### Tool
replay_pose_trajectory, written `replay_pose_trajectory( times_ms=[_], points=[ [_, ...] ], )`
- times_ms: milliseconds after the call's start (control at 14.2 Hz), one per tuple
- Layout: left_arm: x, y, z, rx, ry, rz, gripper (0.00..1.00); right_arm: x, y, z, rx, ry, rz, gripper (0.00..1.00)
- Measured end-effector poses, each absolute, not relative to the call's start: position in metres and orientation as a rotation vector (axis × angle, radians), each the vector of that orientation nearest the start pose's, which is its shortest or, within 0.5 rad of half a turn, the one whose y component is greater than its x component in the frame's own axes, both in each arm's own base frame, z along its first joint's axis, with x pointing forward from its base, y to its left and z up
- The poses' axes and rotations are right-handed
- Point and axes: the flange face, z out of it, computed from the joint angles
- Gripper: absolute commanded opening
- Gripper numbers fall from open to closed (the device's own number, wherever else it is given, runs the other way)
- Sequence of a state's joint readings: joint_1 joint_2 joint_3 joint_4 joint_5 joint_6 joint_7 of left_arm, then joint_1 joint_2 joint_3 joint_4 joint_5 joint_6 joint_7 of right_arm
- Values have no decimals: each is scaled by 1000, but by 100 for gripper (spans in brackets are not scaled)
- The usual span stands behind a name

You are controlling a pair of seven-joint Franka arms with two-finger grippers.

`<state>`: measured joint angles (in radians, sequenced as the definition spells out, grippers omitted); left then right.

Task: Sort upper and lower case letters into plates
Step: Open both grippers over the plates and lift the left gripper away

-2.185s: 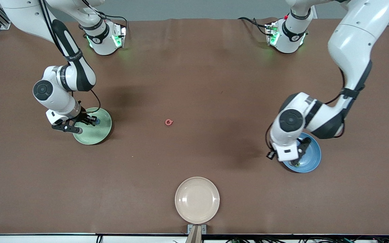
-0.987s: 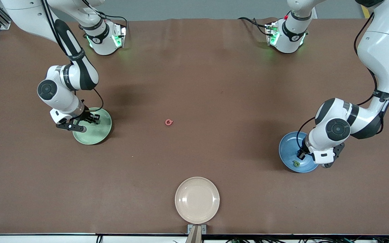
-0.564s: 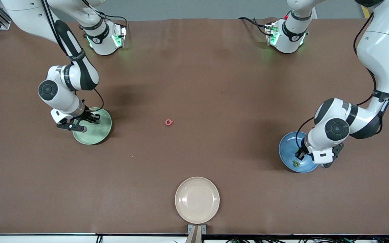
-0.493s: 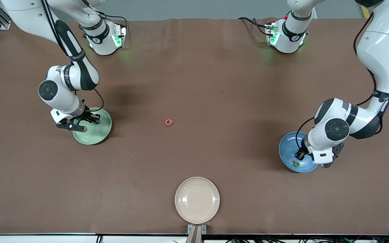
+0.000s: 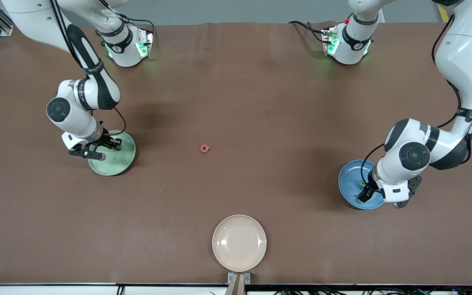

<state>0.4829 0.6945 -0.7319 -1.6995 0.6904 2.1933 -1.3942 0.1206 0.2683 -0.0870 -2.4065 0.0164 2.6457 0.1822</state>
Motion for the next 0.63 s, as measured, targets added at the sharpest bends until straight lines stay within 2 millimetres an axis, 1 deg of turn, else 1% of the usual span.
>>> replay_pose_trajectory(
  times_ms=[141, 211, 282, 423, 493, 564, 634],
  points=[
    [669, -104, 310, -2838, -1219, -234, 100, 494, 15, 201, -3150, 253, 42, 3],
    [667, -110, 329, -2850, -1150, -264, 100, 494, 15, 200, -3150, 253, 44, 4],
    [665, -114, 349, -2859, -1072, -285, 100, 494, 15, 200, -3150, 253, 45, 8],
    [659, -118, 392, -2857, -915, -297, 100, 494, 15, 199, -3150, 253, 46, 41],
    [656, -120, 412, -2854, -827, -289, 100, 494, 15, 199, -3150, 253, 47, 90],
    [652, -125, 432, -2856, -747, -285, 100, 494, 15, 199, -3150, 254, 47, 100],
    [648, -133, 451, -2857, -683, -281, 100, 494, 15, 199, -3150, 254, 47, 100]
  ],
)
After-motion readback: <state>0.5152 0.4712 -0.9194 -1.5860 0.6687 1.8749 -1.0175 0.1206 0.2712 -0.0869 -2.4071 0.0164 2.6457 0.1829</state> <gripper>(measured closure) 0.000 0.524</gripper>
